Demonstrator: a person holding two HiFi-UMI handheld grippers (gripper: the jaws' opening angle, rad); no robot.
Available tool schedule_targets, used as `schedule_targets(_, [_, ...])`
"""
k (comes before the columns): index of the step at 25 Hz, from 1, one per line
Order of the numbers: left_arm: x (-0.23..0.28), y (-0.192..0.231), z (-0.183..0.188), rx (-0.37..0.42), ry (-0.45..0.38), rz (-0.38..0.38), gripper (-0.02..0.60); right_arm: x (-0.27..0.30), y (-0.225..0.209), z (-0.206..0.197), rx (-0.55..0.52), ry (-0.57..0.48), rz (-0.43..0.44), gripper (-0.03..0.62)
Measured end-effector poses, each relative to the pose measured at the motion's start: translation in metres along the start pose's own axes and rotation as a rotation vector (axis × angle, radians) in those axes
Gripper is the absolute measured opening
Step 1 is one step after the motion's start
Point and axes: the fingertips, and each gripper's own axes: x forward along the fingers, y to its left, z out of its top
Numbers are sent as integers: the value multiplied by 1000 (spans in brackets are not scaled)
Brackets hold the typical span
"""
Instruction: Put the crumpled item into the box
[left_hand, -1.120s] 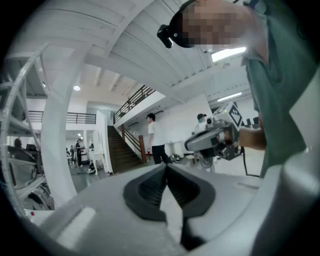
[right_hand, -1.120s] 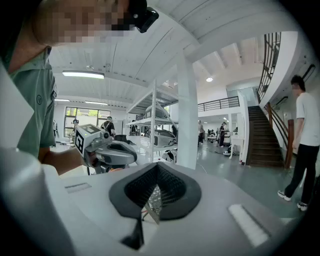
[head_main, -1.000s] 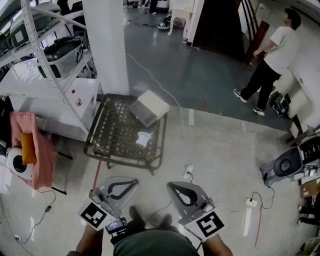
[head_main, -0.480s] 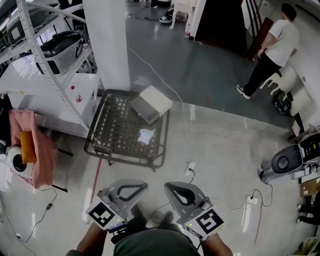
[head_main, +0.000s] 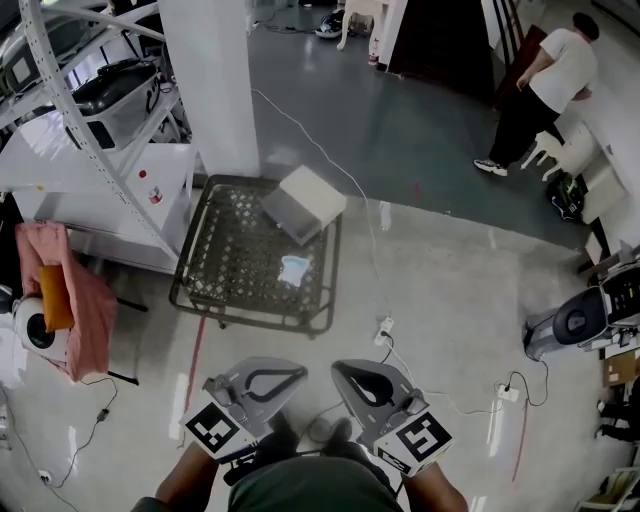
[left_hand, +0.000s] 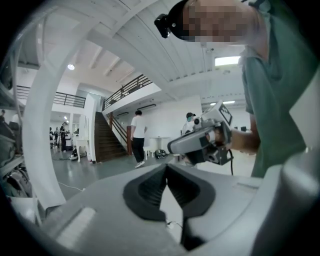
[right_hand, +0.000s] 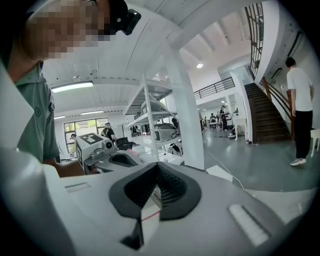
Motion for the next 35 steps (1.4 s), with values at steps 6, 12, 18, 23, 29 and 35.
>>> schedule_targets(6, [-27,14,0,29,-2,12,5,21,10,9,29,-35,-1,6])
schedule_targets(12, [-50,30,-9,-13,-3,28,5,45,11,17,35,-50,-14,5])
schedule_targets(18, [-45,32,-9,19,16,29,4,53,8,23,26,-68,29,6])
schedule_targets(23, [-33,39,7,23,7,129,5,50,-21,24,8,-63,95,6])
schedule_targets(29, [-2,54,6,-30,3,195,5,41,-56,33,-10,-62,139,6])
schedule_targets(35, [21,83,-2,-69,2,261,4,51,-82,28,-6,-43,180,6])
